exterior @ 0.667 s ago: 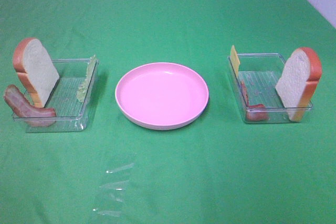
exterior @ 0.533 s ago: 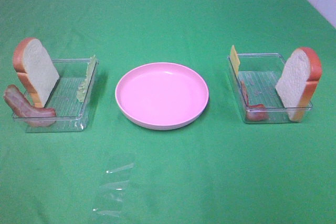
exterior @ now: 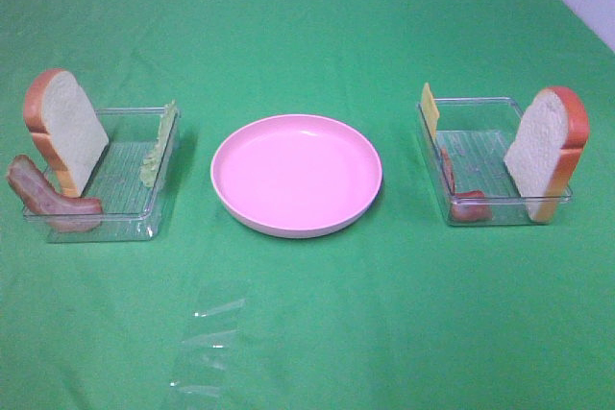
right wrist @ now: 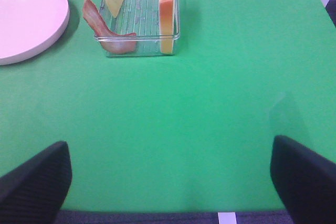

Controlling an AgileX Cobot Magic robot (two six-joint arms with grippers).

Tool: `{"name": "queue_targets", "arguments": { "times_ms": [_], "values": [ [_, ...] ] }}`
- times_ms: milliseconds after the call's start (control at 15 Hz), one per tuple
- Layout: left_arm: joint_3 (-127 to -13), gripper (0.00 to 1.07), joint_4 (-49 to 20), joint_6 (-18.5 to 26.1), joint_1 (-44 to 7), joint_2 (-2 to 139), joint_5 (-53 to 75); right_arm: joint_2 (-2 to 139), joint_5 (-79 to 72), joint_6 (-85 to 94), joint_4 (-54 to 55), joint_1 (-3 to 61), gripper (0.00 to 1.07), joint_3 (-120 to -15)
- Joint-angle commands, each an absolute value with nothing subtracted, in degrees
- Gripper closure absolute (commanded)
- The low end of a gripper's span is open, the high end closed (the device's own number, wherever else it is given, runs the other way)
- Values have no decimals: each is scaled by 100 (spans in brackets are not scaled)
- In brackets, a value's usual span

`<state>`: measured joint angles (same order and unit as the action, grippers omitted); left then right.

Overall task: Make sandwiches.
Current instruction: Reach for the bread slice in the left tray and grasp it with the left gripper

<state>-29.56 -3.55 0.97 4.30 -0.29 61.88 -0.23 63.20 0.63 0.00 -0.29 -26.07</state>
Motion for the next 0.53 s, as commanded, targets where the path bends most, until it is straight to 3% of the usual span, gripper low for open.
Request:
{"name": "queue_targets", "arguments": {
  "times_ms": [67,267,400,533],
  "values": [
    [-2968,4,-401,115,407,-109,6171,-80,6285,103,0,-57,9,-2584],
    [-2968,4,-264,235,407,-34,6188,-80,6285,103,0,-57,9,-2584],
    [-3220,4,-413,768,407,722,6469,-80,6285,103,0,-57,9,-2584],
    [-3655,4,-367,773,407,1679,6686,-80,6285,103,0,-57,9,-2584]
  ]
}}
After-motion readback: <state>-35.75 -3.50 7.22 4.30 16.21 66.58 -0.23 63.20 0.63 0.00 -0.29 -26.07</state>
